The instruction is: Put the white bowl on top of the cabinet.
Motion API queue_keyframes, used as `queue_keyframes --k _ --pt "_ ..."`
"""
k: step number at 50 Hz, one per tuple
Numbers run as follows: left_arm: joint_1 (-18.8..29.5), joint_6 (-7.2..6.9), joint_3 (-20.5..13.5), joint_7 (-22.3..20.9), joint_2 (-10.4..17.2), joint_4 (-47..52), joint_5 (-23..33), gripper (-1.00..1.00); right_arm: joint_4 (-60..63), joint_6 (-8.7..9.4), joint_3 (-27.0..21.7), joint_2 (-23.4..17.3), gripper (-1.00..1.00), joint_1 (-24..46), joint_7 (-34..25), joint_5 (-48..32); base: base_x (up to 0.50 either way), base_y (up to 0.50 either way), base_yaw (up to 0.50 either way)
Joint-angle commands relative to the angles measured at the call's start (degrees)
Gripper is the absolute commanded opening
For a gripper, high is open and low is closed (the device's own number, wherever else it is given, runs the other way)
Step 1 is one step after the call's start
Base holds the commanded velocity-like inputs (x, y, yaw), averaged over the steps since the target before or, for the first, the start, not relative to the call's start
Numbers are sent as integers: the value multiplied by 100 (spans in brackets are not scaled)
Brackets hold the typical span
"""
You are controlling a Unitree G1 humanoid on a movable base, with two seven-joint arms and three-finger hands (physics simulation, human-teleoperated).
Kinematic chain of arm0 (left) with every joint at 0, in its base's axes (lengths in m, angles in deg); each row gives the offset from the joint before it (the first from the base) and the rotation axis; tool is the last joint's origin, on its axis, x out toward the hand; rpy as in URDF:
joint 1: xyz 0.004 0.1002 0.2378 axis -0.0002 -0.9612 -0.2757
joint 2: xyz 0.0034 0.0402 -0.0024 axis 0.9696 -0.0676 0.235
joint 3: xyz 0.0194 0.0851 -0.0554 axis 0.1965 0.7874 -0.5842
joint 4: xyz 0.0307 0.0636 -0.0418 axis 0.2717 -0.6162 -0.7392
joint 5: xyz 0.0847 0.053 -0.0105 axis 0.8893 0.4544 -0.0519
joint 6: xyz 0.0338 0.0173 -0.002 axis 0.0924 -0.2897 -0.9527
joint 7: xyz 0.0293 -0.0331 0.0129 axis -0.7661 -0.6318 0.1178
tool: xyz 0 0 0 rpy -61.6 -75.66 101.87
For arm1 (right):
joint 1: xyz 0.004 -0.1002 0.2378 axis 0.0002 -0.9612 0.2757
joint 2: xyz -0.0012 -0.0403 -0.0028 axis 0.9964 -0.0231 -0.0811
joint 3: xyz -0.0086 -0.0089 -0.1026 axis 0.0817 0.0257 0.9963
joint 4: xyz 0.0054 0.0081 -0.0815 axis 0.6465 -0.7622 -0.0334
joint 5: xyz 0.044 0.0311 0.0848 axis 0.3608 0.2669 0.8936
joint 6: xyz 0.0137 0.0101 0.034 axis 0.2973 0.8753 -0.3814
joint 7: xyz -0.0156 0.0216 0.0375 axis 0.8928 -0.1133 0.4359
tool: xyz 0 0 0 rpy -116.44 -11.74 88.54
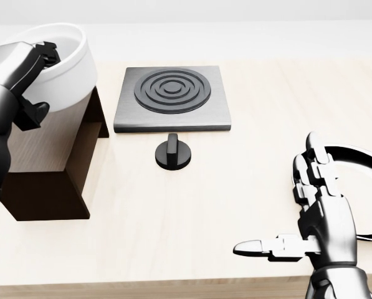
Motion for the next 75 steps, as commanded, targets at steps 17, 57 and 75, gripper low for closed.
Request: queue_keyframes --k 17,57,75 --pt "320 0 18 1172 311 -1295 -485 -100 -79 0 43 11 100 23 29 -39 0 0 0" --pt "-617 0 -178 970 349 -58 -388 -100 -141 0 89 3 100 20 26 -72 0 0 0" --pt "-788 0 -253 1098 389 -94 -430 -100 -181 0 148 20 100 6 46 -119 0 0 0"
